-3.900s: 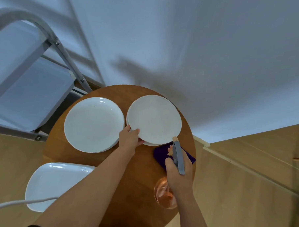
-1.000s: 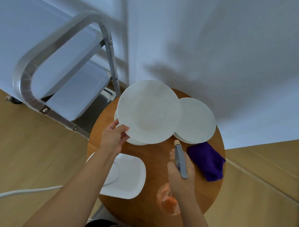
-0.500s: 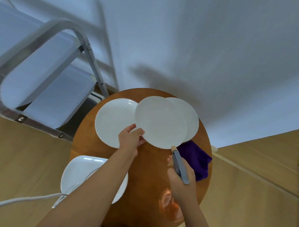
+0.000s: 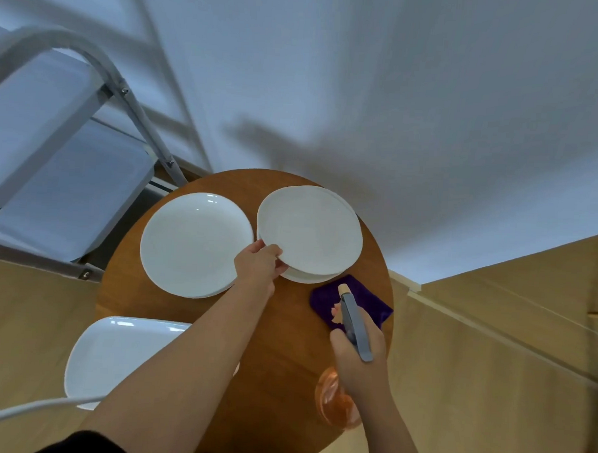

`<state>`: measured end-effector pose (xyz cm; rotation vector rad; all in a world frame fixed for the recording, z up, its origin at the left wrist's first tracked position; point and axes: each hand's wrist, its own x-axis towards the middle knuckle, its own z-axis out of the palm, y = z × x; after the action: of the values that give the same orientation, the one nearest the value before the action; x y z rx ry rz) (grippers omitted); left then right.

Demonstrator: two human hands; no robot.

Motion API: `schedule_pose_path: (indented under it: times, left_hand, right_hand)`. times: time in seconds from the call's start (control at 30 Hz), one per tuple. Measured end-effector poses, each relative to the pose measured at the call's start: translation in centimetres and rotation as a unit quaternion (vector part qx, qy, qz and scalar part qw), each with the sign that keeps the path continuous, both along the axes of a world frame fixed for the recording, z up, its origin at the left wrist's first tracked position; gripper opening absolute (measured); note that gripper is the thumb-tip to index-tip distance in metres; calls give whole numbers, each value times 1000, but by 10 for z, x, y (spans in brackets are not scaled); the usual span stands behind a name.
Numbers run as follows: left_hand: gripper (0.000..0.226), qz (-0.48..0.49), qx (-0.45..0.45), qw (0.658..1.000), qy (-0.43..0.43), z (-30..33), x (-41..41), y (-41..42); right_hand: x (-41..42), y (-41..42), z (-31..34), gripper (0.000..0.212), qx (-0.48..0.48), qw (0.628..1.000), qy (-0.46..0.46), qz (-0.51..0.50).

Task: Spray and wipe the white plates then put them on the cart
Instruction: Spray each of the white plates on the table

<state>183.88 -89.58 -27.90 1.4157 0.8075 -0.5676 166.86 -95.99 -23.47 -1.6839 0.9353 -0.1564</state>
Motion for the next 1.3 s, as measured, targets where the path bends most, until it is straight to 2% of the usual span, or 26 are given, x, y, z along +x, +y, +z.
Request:
schedule_pose_path:
  times: [0.1, 0.17, 0.23, 0.3, 0.43, 0.57, 0.63, 0.7, 0.77, 0.87, 0.93, 1.03, 1.1, 1.2, 1.3]
  left_hand:
    - [15, -111, 146, 976, -114, -8, -4, -1]
    - [9, -153, 200, 957, -145, -13, -1, 1]
    - [14, -168, 225, 950, -137, -16, 4, 5]
    - [28, -201, 267, 933, -131, -20, 7, 8]
    - [35, -332, 392, 841, -169, -31, 5, 14]
    - [46, -412, 415, 788, -192, -39, 5, 22]
    - [48, -411, 387, 799, -208, -42, 6, 31]
    - [47, -347, 372, 833, -216, -43, 11, 49]
    - [46, -260, 395, 857, -205, -44, 19, 73]
    - [51, -200, 463, 848, -162, -42, 32, 113]
    - [56, -194, 484, 846, -110, -41, 42, 136]
    - [51, -184, 444, 877, -18, -43, 55, 164]
    - [39, -207, 401, 892, -9, -45, 59, 173]
    - [21, -227, 382, 895, -34, -48, 63, 182]
    - [15, -235, 377, 896, -25, -47, 66, 185]
  right_hand:
    - [0, -8, -2, 43, 5, 1000, -3, 2]
    - [2, -12, -5, 44, 4, 1000, 1, 5]
    - [4, -13, -5, 45, 0, 1000, 2, 9]
    - [7, -13, -5, 45, -1, 1000, -5, 11]
    - [12, -12, -6, 40, 5, 1000, 7, 21]
    - [16, -9, -8, 33, -15, 999, 14, 43]
    - [18, -5, -8, 34, -23, 998, 15, 57]
    - [22, 1, -9, 40, -23, 998, 12, 63]
    - [28, 8, -9, 45, -16, 996, 7, 83]
    - [34, 21, -11, 44, -3, 993, -4, 121]
    - [37, 29, -11, 35, 20, 987, -13, 157]
    - [45, 43, -10, 34, 18, 977, 1, 211]
    - [50, 50, -10, 31, 18, 975, -2, 221]
    - [59, 66, -10, 29, 24, 976, -4, 216]
    - [72, 85, -13, 35, 36, 988, 16, 151]
